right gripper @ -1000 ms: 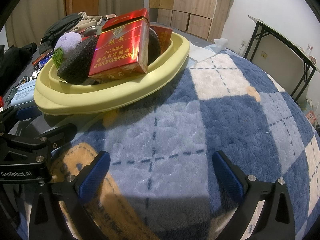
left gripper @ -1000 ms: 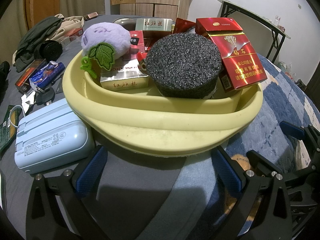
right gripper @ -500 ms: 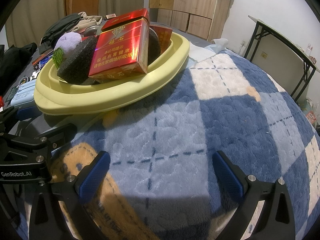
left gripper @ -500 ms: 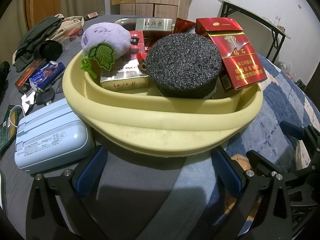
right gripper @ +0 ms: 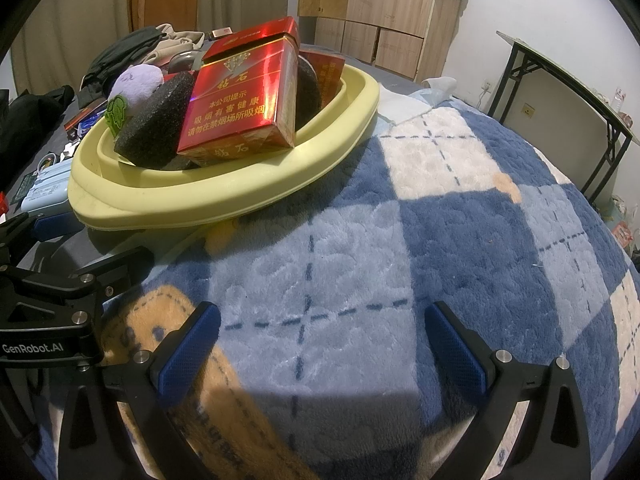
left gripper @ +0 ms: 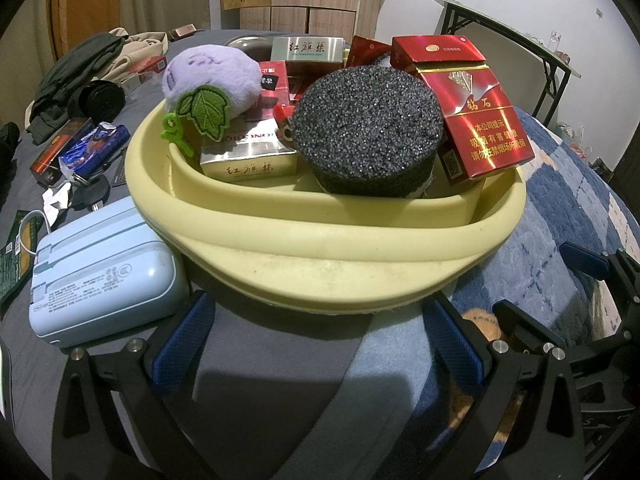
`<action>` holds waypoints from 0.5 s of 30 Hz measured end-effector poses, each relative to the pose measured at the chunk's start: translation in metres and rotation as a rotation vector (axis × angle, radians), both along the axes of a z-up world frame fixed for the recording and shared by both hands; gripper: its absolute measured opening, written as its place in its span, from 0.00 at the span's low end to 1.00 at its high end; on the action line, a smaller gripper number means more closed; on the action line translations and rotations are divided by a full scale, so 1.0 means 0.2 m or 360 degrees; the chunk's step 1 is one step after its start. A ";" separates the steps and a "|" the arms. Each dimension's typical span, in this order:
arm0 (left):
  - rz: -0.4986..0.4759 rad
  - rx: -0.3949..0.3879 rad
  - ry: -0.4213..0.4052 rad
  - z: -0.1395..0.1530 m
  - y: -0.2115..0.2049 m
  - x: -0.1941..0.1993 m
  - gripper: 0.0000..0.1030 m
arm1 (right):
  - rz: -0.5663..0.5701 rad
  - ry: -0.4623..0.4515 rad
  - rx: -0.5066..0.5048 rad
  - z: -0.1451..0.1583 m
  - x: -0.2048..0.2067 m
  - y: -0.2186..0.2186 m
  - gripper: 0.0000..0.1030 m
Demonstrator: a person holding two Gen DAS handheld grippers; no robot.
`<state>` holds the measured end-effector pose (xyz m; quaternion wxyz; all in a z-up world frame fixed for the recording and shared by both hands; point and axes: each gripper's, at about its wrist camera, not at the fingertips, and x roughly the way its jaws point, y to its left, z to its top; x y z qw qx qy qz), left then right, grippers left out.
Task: Organize rigid objects
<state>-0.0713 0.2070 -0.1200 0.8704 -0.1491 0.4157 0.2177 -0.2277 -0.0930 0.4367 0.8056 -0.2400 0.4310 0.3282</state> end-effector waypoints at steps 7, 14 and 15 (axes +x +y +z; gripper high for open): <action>0.0000 0.0000 0.0000 0.00 0.00 0.00 1.00 | 0.0000 0.0000 0.0000 0.00 0.00 0.00 1.00; 0.0000 0.0000 0.0000 0.00 0.00 0.01 1.00 | 0.0000 0.0000 0.0000 0.00 0.00 0.00 1.00; 0.0000 0.0000 0.0000 0.00 0.00 0.00 1.00 | 0.0000 0.0000 0.0000 0.00 0.00 0.00 1.00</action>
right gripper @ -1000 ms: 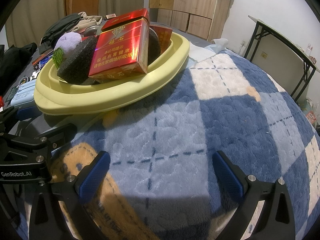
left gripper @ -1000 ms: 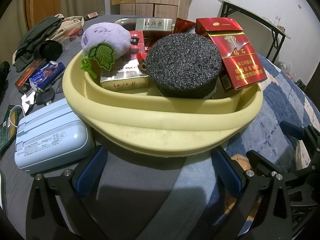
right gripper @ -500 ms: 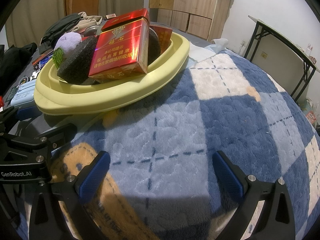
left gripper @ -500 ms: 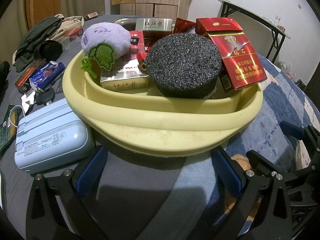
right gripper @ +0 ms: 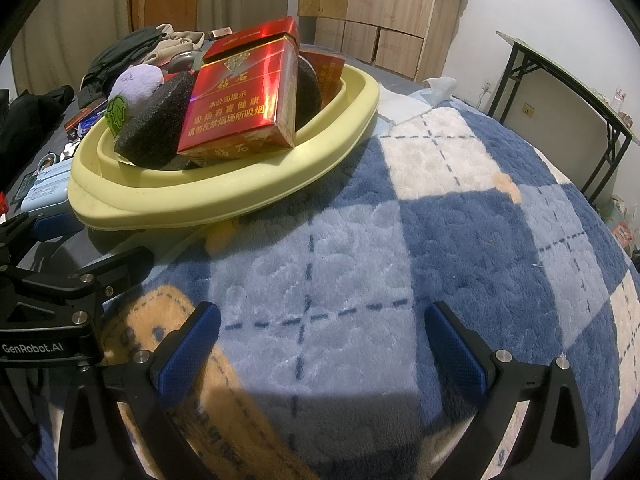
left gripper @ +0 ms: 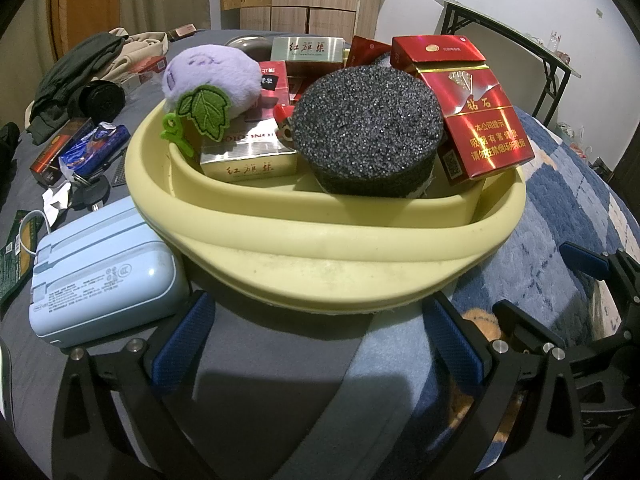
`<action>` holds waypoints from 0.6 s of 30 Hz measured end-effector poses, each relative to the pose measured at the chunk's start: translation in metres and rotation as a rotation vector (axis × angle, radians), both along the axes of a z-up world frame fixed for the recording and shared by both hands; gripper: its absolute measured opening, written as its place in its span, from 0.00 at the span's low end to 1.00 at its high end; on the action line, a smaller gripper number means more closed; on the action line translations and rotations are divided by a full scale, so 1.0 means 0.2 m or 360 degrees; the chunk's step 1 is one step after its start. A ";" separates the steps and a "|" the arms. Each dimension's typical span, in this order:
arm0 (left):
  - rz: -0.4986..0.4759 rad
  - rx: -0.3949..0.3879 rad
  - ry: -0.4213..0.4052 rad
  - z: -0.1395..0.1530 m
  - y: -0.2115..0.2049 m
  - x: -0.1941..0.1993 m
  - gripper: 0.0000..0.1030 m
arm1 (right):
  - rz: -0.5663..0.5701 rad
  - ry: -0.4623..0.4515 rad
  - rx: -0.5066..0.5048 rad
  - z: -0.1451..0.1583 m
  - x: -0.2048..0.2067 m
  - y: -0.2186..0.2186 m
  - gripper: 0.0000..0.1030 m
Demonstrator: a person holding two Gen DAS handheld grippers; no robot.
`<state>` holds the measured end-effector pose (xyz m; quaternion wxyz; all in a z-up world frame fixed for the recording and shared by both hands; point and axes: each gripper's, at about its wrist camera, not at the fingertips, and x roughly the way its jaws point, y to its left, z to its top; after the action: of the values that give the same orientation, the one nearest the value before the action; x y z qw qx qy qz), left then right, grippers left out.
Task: Organize rigid objects
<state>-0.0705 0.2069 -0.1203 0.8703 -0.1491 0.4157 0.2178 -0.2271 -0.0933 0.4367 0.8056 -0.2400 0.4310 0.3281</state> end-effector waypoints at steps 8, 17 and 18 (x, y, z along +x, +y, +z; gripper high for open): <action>0.0000 0.0000 0.0000 0.00 0.00 0.00 1.00 | 0.0000 0.0000 0.0000 0.00 0.00 0.00 1.00; 0.0000 0.0000 0.0000 0.00 0.00 0.00 1.00 | 0.0000 0.0000 0.0000 0.00 0.00 0.00 1.00; 0.0000 0.0000 0.0000 0.00 0.00 0.00 1.00 | 0.0000 0.0000 0.0000 0.00 0.00 0.00 1.00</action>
<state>-0.0702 0.2068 -0.1203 0.8704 -0.1490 0.4157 0.2179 -0.2270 -0.0932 0.4366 0.8056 -0.2401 0.4311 0.3280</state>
